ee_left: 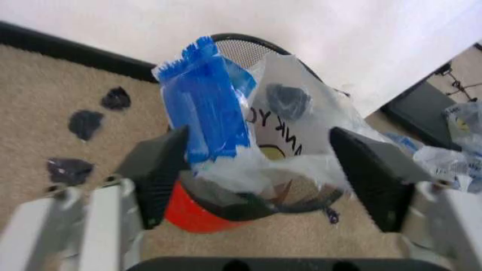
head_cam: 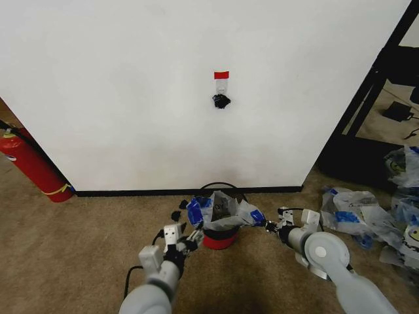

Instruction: Pick up the garbage bag from the wall and place it over the trash bin.

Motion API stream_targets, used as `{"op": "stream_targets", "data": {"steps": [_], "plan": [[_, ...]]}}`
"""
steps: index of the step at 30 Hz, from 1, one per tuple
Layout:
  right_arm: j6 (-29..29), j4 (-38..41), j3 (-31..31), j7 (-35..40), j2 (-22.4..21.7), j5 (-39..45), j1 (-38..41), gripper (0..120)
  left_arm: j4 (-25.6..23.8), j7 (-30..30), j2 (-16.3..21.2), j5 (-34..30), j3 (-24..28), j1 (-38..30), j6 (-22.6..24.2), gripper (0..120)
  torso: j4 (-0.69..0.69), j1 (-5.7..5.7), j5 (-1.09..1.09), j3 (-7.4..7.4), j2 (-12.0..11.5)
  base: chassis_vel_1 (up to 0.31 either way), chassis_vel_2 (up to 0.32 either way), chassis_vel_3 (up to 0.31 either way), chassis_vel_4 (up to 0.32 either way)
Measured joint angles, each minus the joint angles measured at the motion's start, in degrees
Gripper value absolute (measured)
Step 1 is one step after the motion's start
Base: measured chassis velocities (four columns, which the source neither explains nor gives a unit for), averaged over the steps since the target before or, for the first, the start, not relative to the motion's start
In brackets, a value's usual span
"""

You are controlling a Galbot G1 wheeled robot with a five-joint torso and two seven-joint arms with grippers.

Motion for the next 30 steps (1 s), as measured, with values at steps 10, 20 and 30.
{"op": "stream_targets", "data": {"steps": [10,20,30], "plan": [[0.16,0.74,0.40,-0.76,-0.29,-0.06,-0.27,0,7.15,-0.57,0.12,1.81,0.60,-5.42,0.66,100,0.02,0.00,0.00,0.00,0.00,0.000,0.000,0.000,0.000],[0.39,0.17,0.36,-1.06,0.28,-0.63,-0.13,0,8.07,-1.99,-2.07,-2.38,1.94,-5.91,0.81,70,0.01,0.00,0.00,0.00,0.00,0.000,0.000,0.000,0.000],[0.62,0.09,-0.31,-1.19,0.42,-0.91,0.13,0,9.07,-2.03,-2.30,-0.50,1.94,-6.66,-0.90,33,0.01,0.00,0.00,0.00,0.00,0.000,0.000,0.000,0.000]]}}
